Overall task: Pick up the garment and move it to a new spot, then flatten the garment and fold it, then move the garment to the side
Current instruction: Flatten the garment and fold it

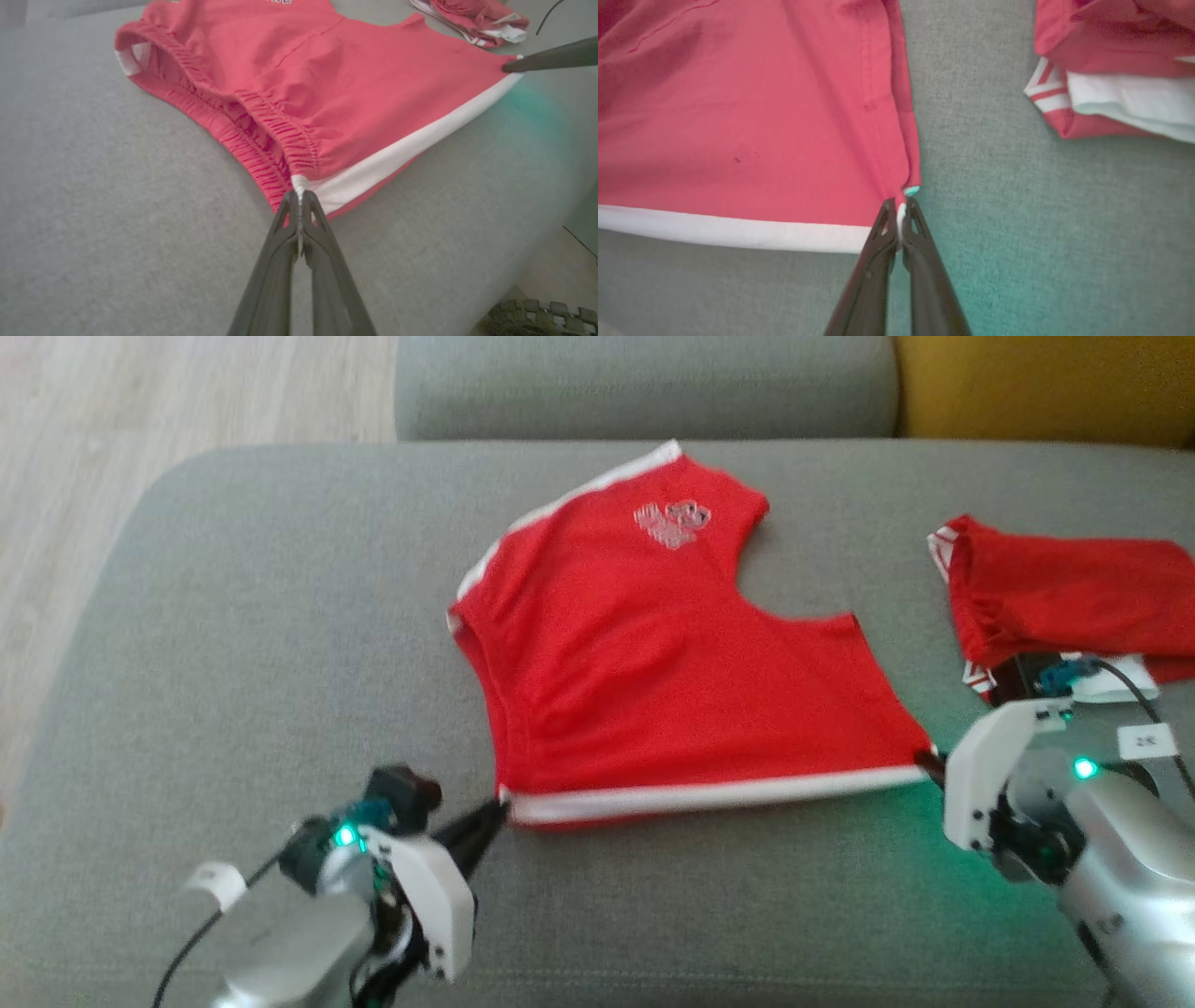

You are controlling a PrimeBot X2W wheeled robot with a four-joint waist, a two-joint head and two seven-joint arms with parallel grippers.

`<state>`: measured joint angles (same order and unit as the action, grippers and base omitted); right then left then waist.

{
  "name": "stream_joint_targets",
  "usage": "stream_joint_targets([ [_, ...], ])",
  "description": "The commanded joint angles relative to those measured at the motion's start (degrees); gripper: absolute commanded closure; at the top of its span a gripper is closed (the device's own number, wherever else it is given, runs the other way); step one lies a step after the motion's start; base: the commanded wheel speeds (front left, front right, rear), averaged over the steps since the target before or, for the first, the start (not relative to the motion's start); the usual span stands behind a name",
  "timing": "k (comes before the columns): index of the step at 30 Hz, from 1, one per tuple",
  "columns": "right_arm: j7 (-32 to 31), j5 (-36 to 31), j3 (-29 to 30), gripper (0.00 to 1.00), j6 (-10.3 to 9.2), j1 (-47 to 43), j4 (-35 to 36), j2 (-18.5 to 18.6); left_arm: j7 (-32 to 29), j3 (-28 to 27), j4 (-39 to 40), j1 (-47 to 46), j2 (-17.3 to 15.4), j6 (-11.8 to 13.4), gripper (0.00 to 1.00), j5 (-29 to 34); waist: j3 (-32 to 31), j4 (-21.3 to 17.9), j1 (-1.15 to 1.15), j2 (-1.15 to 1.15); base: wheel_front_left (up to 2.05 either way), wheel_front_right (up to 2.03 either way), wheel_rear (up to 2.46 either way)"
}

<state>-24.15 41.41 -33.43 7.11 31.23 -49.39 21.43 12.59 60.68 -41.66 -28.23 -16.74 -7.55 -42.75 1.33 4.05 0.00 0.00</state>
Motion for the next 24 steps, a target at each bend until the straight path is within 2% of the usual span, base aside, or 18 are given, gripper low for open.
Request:
stream_joint_targets([
  [1, -1.8, 1.9, -1.0, 1.0, 0.37, -0.1, 3.2, 2.7, -0.7, -1.2, 1.8, -1.3, -2.5, 0.1, 1.0, -0.9, -1.5, -0.5, 0.0, 0.0, 0.0, 0.0, 0.0],
  [8, -12.6, 8.6, -2.9, 1.0, 0.37, -5.1, 12.1, 11.6, -6.5, 1.4, 9.7, 3.2, -5.2, 0.1, 1.0, -4.3, -3.4, -1.2, 0.0, 0.0, 0.0, 0.0, 0.0],
  [14, -21.8, 13.4, 0.4, 1.0, 0.37, -7.7, 19.2, 16.9, -10.6, 2.6, 18.2, 6.7, -8.2, 1.3, 1.0, -5.9, -4.0, -0.9, 0.0, 0.0, 0.0, 0.0, 0.0],
  [19, -25.7, 12.7, 4.9, 1.0, 0.37, -6.8, 23.6, 18.3, -10.5, 0.3, 24.2, 5.9, -9.6, 4.0, 1.0, -6.8, -3.1, 0.8, 0.0, 0.0, 0.0, 0.0, 0.0],
  [24, -29.1, 10.8, 11.0, 1.0, 0.37, -2.5, 26.0, 16.2, -8.4, -3.1, 27.9, 1.8, -9.1, 6.2, 1.0, -6.4, 1.1, 3.8, 0.0, 0.0, 0.0, 0.0, 0.0],
])
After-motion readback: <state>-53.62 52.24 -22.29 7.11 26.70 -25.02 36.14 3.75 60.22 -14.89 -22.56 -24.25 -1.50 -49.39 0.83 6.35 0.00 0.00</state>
